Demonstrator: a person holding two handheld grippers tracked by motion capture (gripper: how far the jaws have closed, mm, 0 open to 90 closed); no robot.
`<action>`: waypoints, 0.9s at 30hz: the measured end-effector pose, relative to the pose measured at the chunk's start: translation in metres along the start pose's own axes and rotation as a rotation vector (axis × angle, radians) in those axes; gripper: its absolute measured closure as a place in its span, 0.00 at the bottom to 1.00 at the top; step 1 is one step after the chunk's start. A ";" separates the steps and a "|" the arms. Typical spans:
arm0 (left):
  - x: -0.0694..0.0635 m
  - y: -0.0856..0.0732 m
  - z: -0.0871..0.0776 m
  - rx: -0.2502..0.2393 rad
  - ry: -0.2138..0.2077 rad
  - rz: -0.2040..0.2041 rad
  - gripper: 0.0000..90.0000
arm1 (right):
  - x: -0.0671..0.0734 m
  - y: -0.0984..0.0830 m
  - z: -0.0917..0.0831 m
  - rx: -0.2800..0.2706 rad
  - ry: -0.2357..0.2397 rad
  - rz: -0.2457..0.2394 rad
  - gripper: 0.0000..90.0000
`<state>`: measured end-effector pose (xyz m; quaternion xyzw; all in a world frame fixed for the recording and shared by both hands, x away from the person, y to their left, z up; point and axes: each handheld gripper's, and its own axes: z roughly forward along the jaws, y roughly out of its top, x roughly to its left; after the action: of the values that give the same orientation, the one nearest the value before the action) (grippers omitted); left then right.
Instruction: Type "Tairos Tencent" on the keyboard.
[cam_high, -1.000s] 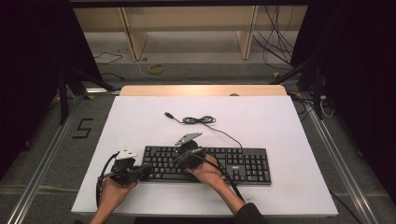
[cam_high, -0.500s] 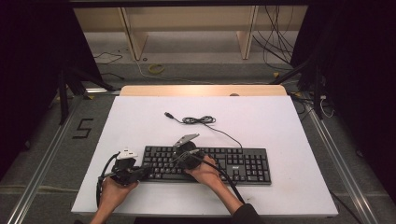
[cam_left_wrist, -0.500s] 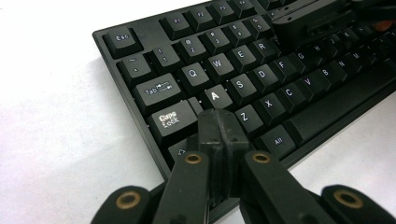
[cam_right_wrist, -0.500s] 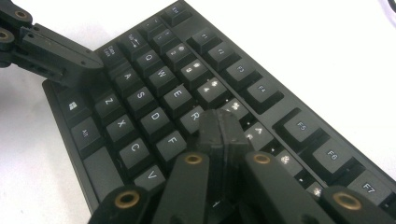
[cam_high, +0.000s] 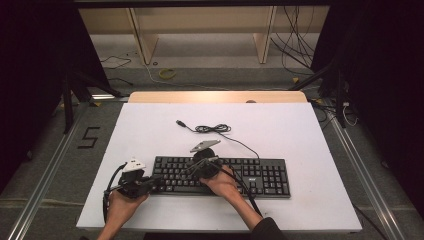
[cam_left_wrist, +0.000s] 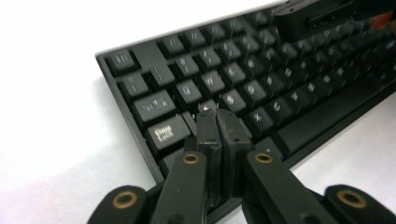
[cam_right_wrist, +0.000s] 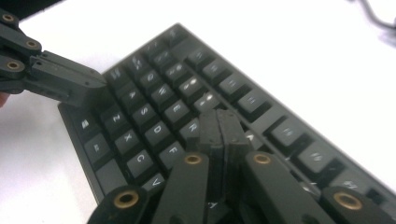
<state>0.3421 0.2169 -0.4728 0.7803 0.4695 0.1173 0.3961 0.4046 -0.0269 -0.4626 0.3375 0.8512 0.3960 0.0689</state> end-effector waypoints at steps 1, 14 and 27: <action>0.001 0.000 -0.002 -0.017 0.002 -0.001 0.98 | 0.000 0.000 0.000 0.000 0.000 0.000 1.00; 0.003 0.003 -0.008 -0.081 -0.034 -0.034 0.82 | -0.008 0.001 -0.019 -0.050 0.009 0.014 0.82; 0.002 0.005 -0.006 -0.109 -0.070 -0.048 0.57 | -0.008 -0.009 -0.040 -0.088 0.046 0.007 0.62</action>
<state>0.3431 0.2200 -0.4659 0.7498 0.4670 0.1058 0.4567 0.3910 -0.0612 -0.4431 0.3280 0.8330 0.4411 0.0628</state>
